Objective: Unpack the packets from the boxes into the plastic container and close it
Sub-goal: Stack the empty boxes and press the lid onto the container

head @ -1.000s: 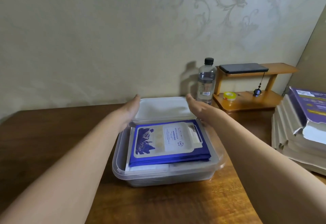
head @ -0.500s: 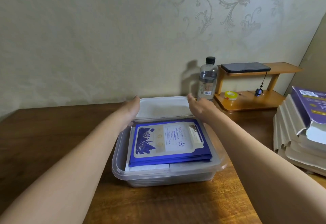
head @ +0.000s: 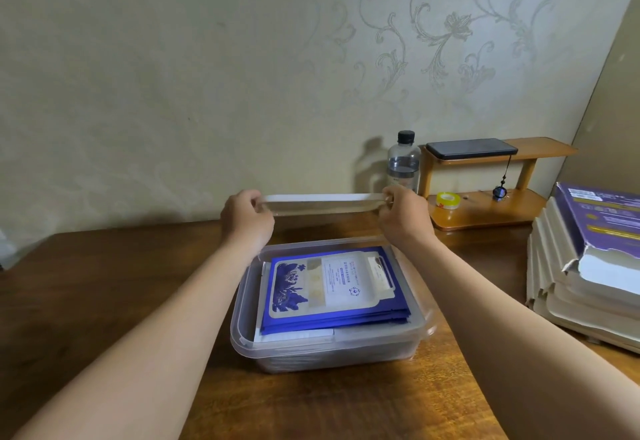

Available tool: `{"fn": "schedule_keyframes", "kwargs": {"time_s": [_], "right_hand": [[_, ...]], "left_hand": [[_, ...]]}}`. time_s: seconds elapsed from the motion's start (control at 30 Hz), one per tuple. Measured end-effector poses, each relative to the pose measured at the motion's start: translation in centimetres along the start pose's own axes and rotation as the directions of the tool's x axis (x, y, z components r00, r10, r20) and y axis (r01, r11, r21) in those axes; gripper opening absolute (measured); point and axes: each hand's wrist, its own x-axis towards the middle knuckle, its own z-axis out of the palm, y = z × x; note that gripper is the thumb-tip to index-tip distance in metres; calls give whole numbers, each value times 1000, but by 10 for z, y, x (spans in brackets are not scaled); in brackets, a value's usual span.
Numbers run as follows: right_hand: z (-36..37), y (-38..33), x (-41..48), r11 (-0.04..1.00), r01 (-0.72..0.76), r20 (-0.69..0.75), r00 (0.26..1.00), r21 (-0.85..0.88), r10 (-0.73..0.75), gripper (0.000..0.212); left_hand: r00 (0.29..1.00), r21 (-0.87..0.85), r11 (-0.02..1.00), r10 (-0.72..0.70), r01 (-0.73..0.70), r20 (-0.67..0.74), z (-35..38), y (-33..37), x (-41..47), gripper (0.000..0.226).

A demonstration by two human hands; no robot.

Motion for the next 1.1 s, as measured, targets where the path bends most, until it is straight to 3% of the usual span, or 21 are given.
{"fn": "schedule_keyframes", "kwargs": {"time_s": [0.2, 0.57, 0.63, 0.73, 0.87, 1.1], "right_hand": [[-23, -13, 11, 984, 156, -160, 977, 89, -141, 23], [-81, -59, 7, 937, 336, -338, 896, 90, -289, 37], [-86, -62, 4, 941, 326, -329, 902, 96, -279, 38], [-86, -57, -2, 972, 198, -233, 958, 123, -166, 32], [-75, -40, -11, 996, 87, -77, 993, -28, -89, 23], [-48, -5, -28, 982, -2, 123, 992, -190, 26, 21]], "left_hand": [[973, -13, 989, 142, -147, -183, -27, 33, 6, 22], [886, -69, 938, 295, -340, -358, -71, 86, 1, 28], [880, -19, 934, 328, -356, -342, -77, 90, -6, 28], [920, 10, 950, 306, -313, -246, -82, 89, -18, 28], [964, 71, 971, 237, -230, -119, -80, 70, -32, 16], [989, 329, 933, 127, -147, 82, -62, 30, -45, 25]]}}
